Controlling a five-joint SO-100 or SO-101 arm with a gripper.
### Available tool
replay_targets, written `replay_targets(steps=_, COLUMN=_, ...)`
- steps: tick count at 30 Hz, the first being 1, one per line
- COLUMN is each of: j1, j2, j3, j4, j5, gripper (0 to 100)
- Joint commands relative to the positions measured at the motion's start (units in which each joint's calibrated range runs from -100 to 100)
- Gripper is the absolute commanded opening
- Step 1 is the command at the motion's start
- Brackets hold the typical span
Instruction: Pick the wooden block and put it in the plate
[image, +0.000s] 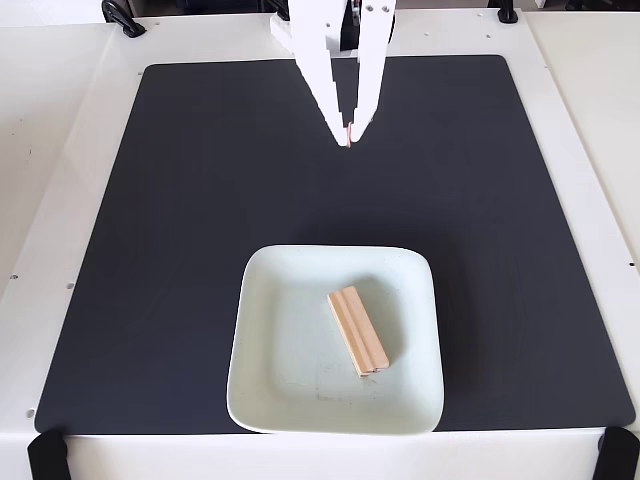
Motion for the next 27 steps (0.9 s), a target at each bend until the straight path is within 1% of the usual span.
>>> replay_targets(steps=1, j1=-1.0, j2=-16.5, j3=12.7, j4=0.1, j5=-0.2, gripper=1)
replay_targets(steps=7, j1=-3.4, j2=-38.3, j3=29.0, j4=4.0, j5=-0.2, gripper=1)
replay_targets(steps=14, j1=-4.7, j2=-56.8, j3=38.8, j4=14.4, j5=-0.2, gripper=1)
replay_targets(steps=18, j1=-4.7, j2=-63.9, j3=42.5, j4=20.2, j5=-0.2, gripper=1)
replay_targets(steps=21, j1=-4.8, j2=-68.4, j3=42.3, j4=28.1, j5=-1.5, gripper=1)
replay_targets(steps=23, j1=-5.5, j2=-69.5, j3=42.2, j4=33.5, j5=-1.7, gripper=1)
replay_targets(steps=27, j1=-6.0, j2=-69.5, j3=42.2, j4=39.7, j5=-1.8, gripper=1)
